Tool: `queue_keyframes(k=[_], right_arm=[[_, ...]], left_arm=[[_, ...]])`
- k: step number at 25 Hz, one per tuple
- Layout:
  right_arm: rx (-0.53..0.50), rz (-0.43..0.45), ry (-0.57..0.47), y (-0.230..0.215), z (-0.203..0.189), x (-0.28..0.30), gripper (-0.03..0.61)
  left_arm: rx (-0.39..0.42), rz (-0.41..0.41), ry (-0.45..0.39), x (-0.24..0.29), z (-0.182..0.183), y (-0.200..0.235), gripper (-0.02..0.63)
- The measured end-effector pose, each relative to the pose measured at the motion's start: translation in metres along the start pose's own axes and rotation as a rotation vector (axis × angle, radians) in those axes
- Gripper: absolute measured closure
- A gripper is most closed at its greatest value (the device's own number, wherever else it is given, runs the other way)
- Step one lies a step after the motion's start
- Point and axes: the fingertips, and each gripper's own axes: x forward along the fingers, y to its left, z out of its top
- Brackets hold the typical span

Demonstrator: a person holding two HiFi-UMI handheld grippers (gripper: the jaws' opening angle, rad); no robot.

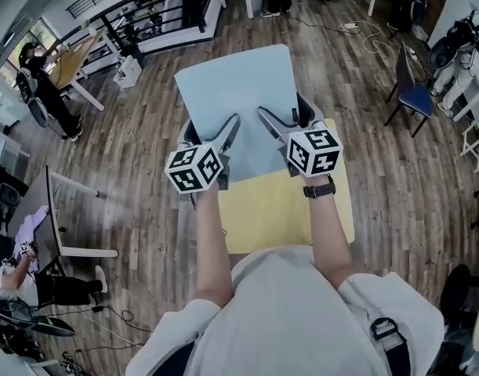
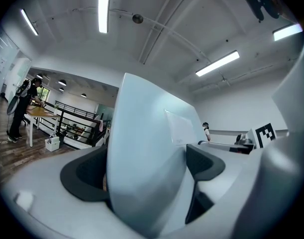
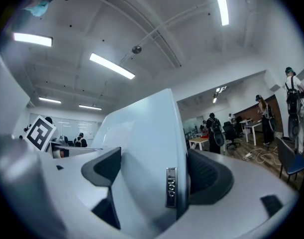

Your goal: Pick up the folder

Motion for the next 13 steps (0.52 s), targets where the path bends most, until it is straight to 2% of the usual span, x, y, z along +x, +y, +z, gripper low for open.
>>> queue_keyframes(k=[13], right_arm=[[-0.014,-0.007,0.036,-0.013,-0.016,0.004,0.202]], left_arm=[[-0.005,-0.010,0.035,0.015,-0.017,0.002,0.132]])
